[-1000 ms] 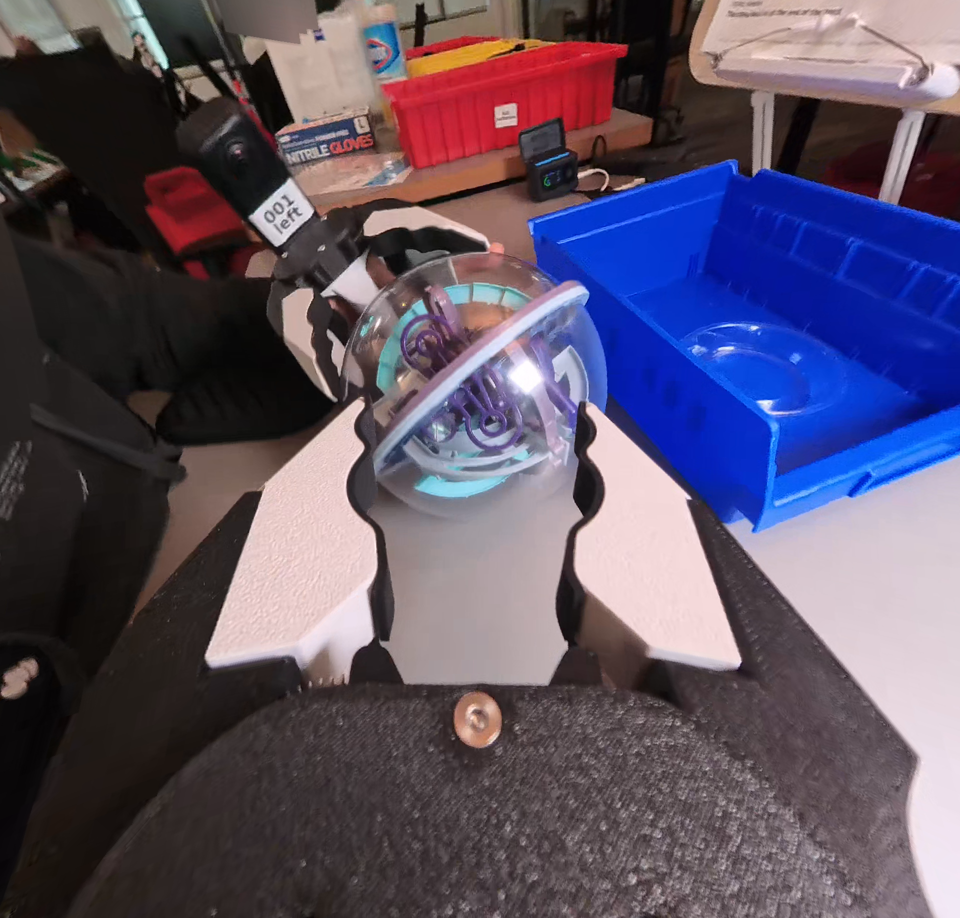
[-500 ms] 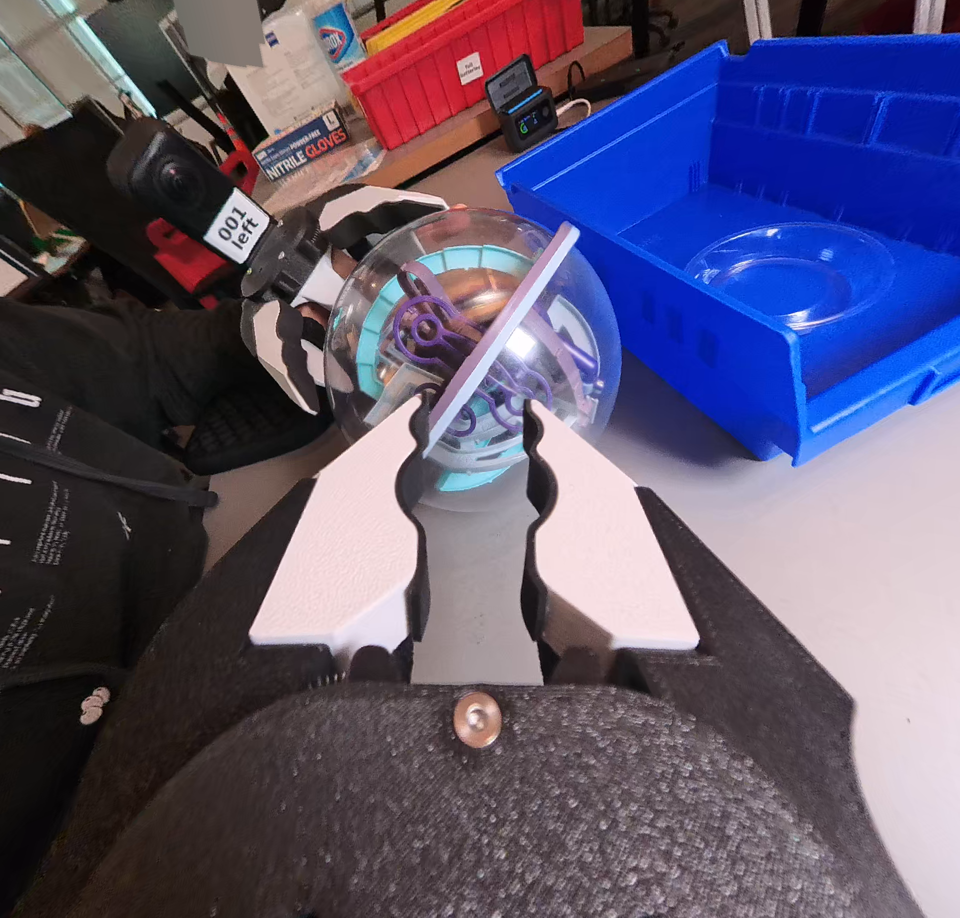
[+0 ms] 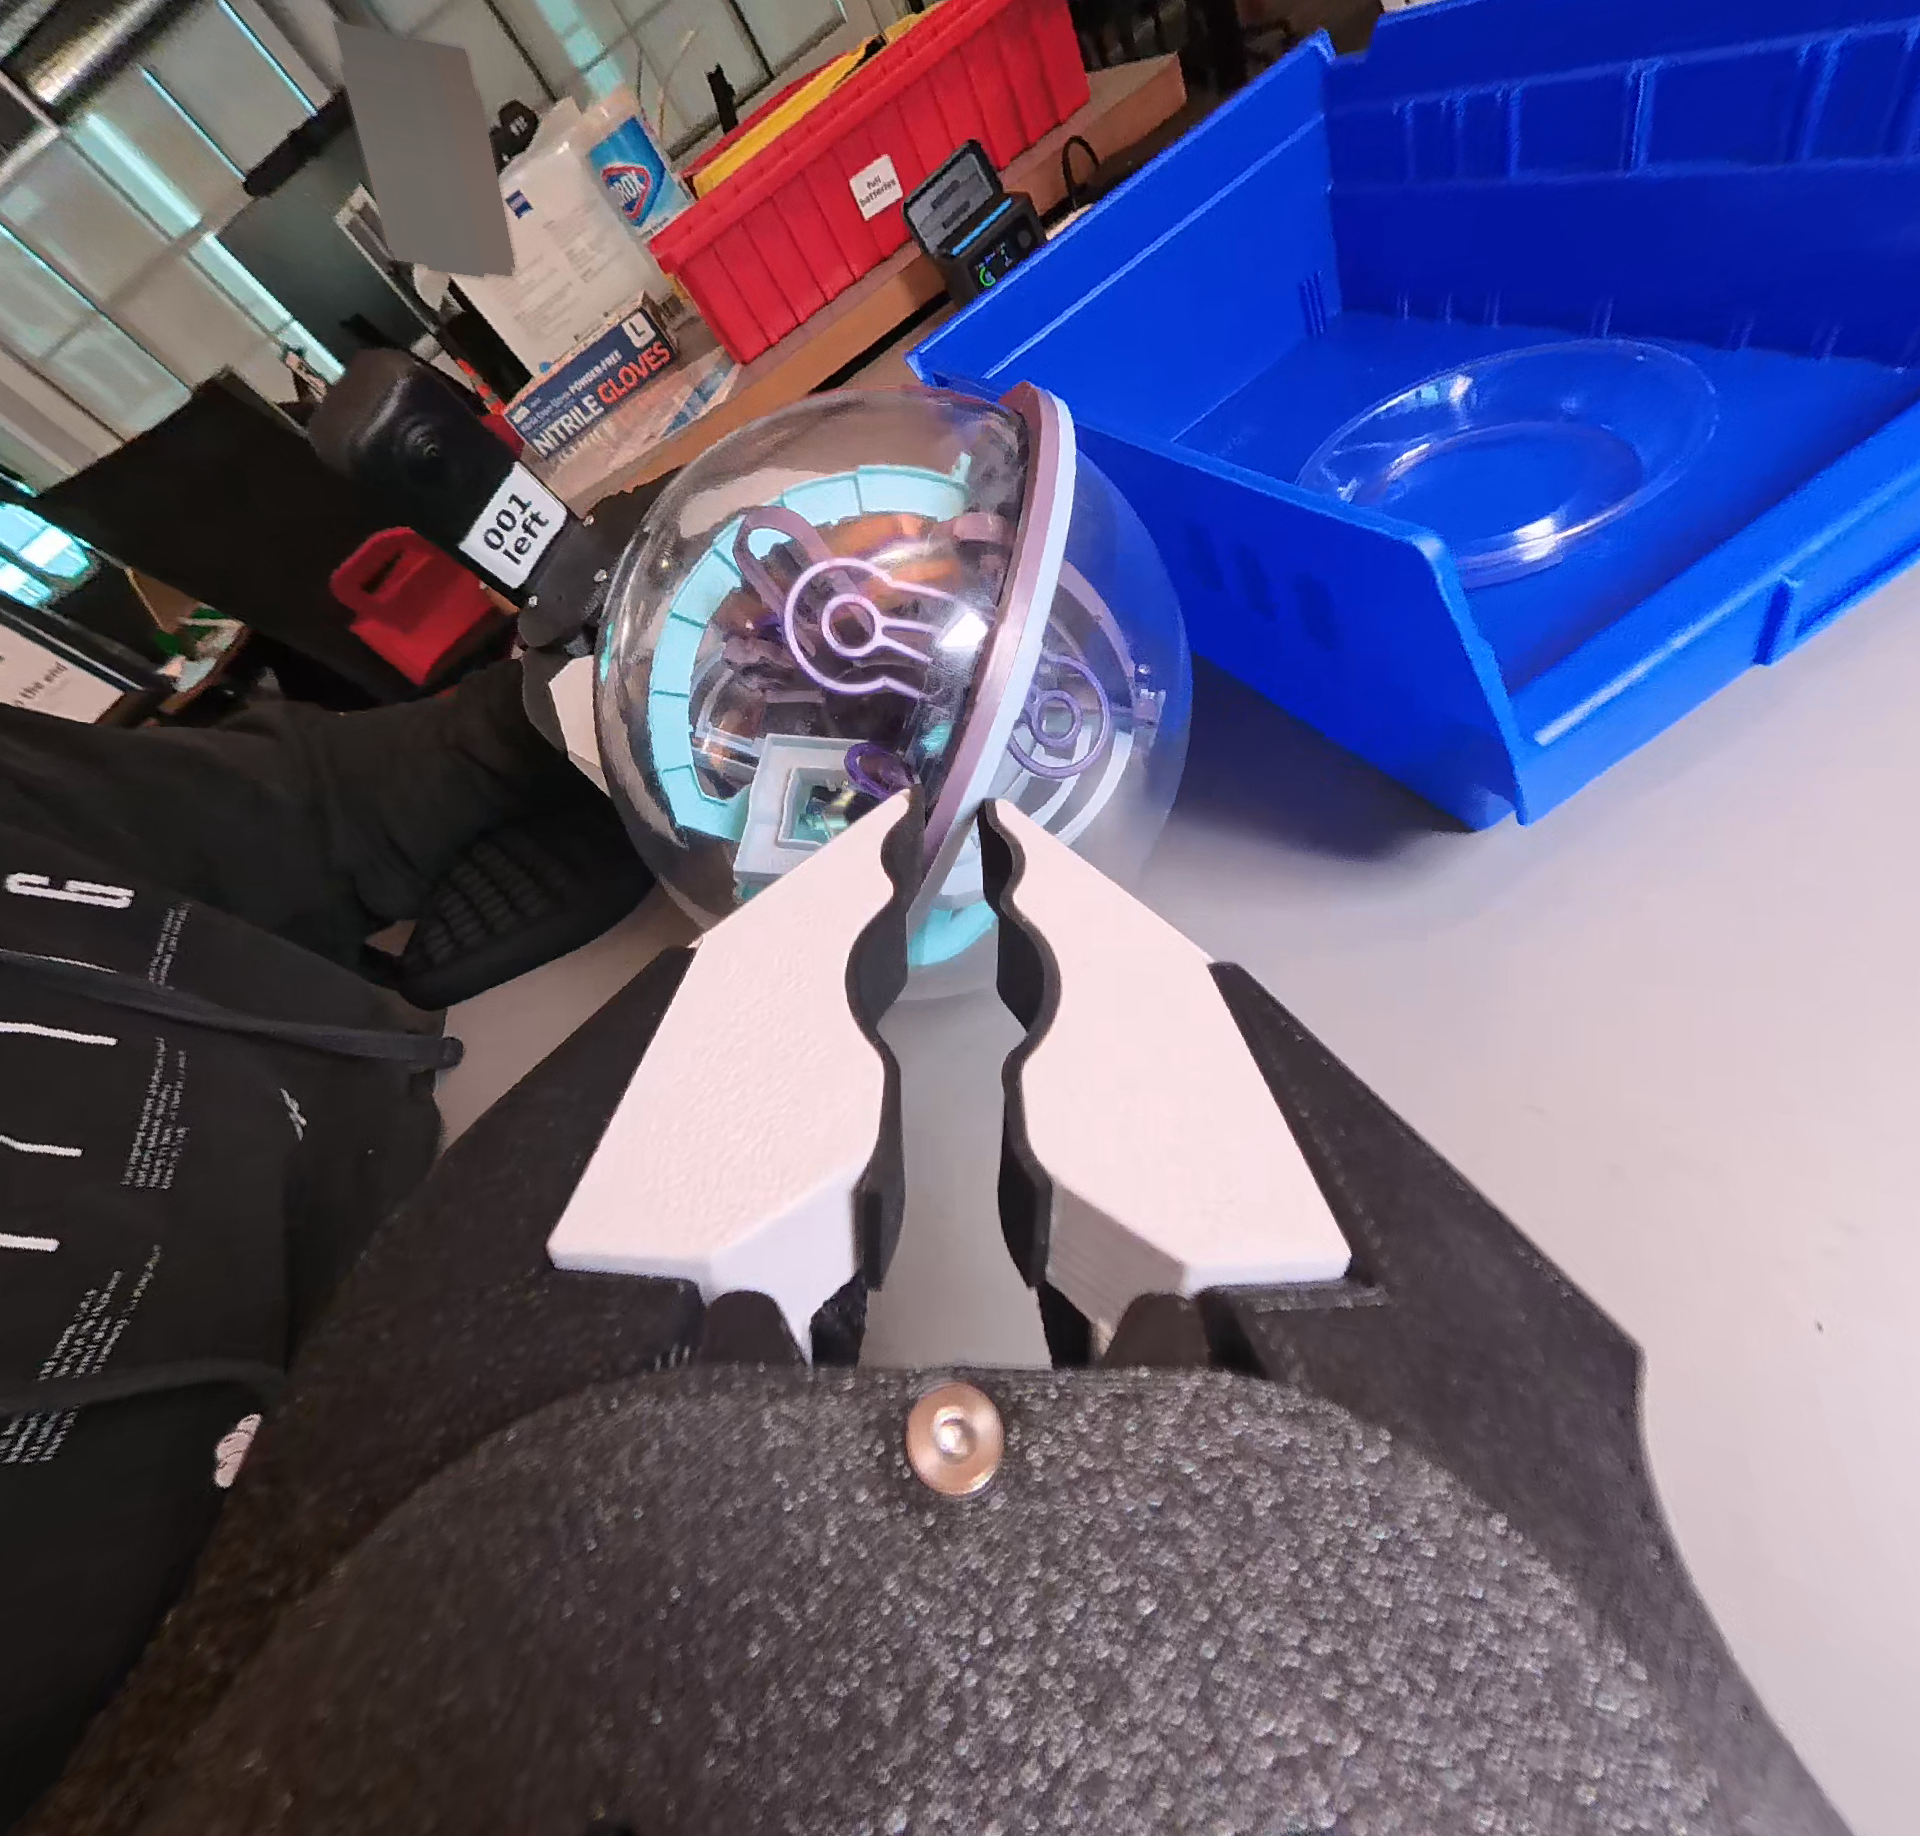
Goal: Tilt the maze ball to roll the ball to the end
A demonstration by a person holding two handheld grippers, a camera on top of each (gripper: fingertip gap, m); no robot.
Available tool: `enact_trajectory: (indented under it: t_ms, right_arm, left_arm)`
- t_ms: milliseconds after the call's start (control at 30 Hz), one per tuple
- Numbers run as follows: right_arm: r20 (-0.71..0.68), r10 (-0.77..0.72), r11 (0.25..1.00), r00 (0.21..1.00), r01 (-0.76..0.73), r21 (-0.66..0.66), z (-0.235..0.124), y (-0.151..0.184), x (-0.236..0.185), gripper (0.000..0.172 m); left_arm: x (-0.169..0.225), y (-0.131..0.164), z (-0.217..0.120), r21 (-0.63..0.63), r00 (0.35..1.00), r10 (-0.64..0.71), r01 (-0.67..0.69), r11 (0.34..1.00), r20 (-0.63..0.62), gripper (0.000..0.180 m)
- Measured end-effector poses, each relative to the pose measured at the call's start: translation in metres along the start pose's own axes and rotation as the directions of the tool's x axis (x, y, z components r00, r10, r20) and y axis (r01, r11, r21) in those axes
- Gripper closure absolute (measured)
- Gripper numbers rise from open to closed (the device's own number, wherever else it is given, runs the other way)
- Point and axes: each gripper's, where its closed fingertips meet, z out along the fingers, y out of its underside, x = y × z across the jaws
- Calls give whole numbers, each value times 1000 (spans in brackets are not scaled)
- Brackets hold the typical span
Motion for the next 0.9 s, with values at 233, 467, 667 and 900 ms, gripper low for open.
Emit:
enact_trajectory:
  t_ms: [233, 467, 667, 900]
  right_arm:
    - [16, 47, 999, 999, -47, -16, 2, 9, 4, 163]
    - [22, 55, 998, 998, -54, -38, 2, 17, 3, 162]
    - [37, 59, 997, 998, -57, -52, 3, 24, -1, 161]
    - [58, 83, 995, 995, -80, -51, 4, 24, -5, 162]
  left_arm:
    - [-3, -6, -5, 41, 1000, -22, 22, 999, 5, 63]
    - [-5, -9, -9, 55, 997, -75, 76, 996, -17, 68]
    - [-11, -12, -14, 79, 991, -129, 130, 988, -25, 79]
    - [-10, -16, -12, 98, 991, -130, 133, 986, -39, 65]
